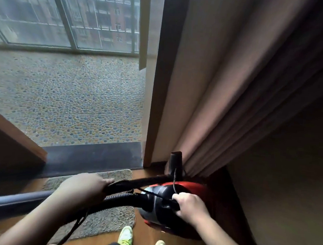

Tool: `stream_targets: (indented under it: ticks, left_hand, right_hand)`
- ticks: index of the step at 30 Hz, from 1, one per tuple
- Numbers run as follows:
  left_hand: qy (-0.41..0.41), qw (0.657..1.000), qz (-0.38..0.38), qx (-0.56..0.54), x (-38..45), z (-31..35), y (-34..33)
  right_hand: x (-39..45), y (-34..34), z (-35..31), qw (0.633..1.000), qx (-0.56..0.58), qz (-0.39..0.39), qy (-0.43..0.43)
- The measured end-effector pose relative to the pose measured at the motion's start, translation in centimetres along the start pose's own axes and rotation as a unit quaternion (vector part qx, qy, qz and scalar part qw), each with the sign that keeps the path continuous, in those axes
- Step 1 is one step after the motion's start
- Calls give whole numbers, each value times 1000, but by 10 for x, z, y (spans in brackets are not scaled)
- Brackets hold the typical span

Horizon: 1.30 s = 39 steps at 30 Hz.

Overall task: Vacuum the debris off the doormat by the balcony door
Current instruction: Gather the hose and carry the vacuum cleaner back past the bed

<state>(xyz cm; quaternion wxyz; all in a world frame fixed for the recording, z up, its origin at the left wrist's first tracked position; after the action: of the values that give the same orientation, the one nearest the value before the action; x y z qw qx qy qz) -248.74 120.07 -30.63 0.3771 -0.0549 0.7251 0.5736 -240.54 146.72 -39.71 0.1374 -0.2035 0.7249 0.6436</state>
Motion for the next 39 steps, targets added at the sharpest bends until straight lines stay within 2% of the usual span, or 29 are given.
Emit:
stream_targets:
  ticks: [2, 3, 6, 19, 27, 33, 39]
  left_hand:
    - [-10, 1000, 16, 8, -6, 2, 5]
    - [2, 999, 29, 26, -10, 2, 10]
    - [43, 998, 41, -10, -24, 4, 9]
    - [202, 973, -2, -109, -118, -2, -66]
    - [324, 932, 1, -161, -203, -37, -124]
    - [401, 879, -12, -259, -274, -84, -197]
    - [454, 834, -10, -314, -342, -128, -260]
  right_hand:
    - [7, 9, -3, 1000, -7, 11, 22]
    - [10, 12, -6, 999, -10, 14, 37]
    - [14, 19, -15, 997, -20, 21, 77]
    - [14, 19, -95, 959, -63, 19, 277]
    - [8, 5, -205, 913, -102, -16, 395]
    - [-6, -16, -319, 866, -153, -26, 475]
    - [-16, -36, -425, 835, -199, -41, 511]
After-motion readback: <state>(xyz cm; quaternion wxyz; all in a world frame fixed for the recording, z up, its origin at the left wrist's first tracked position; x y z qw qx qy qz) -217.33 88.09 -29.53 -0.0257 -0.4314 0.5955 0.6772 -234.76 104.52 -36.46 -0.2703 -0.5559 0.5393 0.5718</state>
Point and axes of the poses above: each hand's wrist, its own x-axis towards the middle knuckle, its own y-axis out of the back of the hand, z = x × y, the point moved 6 cm from there along x, towards the middle knuckle, and after that the axes turned 2 degrees about y, right-handed, at the moved point
